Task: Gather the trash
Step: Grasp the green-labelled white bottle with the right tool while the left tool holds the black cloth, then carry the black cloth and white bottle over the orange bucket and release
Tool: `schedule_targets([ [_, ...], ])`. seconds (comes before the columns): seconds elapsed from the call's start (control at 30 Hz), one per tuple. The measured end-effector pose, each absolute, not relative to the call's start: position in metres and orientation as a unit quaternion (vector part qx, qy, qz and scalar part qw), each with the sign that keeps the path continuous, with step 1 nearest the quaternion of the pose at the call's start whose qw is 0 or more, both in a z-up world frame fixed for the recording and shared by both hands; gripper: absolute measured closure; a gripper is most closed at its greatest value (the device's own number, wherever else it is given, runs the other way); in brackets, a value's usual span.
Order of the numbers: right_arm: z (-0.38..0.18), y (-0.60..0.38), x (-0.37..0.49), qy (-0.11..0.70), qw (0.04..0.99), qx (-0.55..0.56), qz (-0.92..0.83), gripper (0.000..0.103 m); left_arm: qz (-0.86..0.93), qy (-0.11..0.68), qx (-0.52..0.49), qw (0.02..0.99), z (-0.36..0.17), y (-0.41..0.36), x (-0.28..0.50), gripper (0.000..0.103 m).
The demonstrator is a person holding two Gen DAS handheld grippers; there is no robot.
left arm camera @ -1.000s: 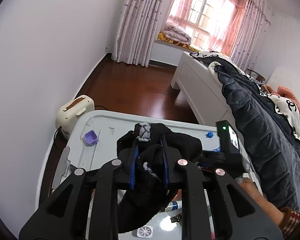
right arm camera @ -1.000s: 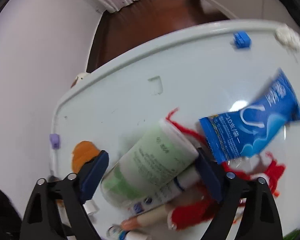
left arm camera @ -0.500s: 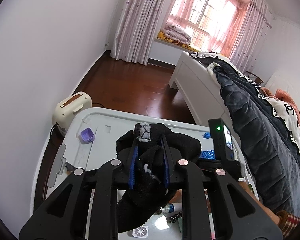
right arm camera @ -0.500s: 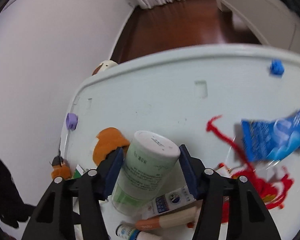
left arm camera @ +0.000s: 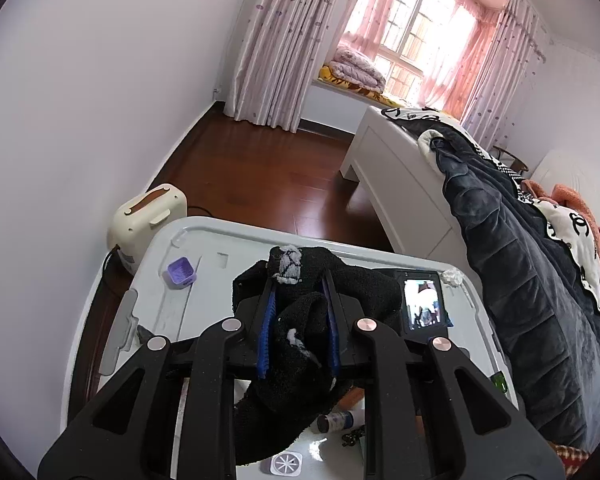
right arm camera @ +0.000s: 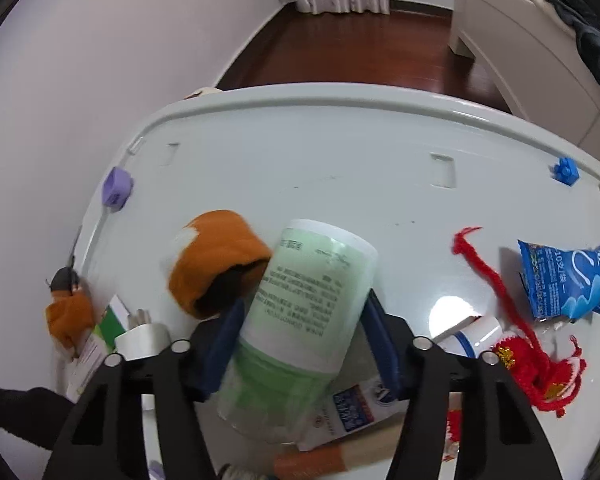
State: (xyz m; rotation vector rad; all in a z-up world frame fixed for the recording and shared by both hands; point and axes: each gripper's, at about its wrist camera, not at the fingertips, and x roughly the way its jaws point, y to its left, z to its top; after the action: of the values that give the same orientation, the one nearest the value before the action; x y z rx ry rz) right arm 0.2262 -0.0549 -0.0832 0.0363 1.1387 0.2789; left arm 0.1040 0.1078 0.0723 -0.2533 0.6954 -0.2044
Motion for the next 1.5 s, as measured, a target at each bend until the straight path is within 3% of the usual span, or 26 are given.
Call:
schedule_targets([
  [0.23,-0.05,-0.077,0.202,0.504,0.85,0.028,0.149,0.055,-0.095,0.342,-0.132,0.926,0.075,0.116,0.102,0.084],
  [0.7,-0.014,-0.109,0.164,0.469,0.868,0.046,0.155,0.056,-0.101,0.352,-0.133,0.921,0.073,0.118,0.098,0.084],
  [1.03,0.032,-0.147,0.027,0.452,0.869,0.04,0.198,0.056,-0.187,0.34,-0.116,0.914,0.095,0.073,-0.009,0.084],
  [1.33,-0.04,-0.19,-0.111,0.547,0.811,0.039,0.203,0.056,-0.239,0.458,-0.103,0.85,0.013,0.03,-0.112,0.081],
  [1.43,-0.089,-0.198,-0.137,0.603,0.773,0.051,0.194,0.054,-0.245,0.508,-0.092,0.821,-0.023,0.015,-0.127,0.072],
  [1.5,-0.107,-0.204,-0.148,0.619,0.761,0.068,0.182,0.051,-0.246,0.533,-0.101,0.803,-0.037,0.012,-0.129,0.059],
])
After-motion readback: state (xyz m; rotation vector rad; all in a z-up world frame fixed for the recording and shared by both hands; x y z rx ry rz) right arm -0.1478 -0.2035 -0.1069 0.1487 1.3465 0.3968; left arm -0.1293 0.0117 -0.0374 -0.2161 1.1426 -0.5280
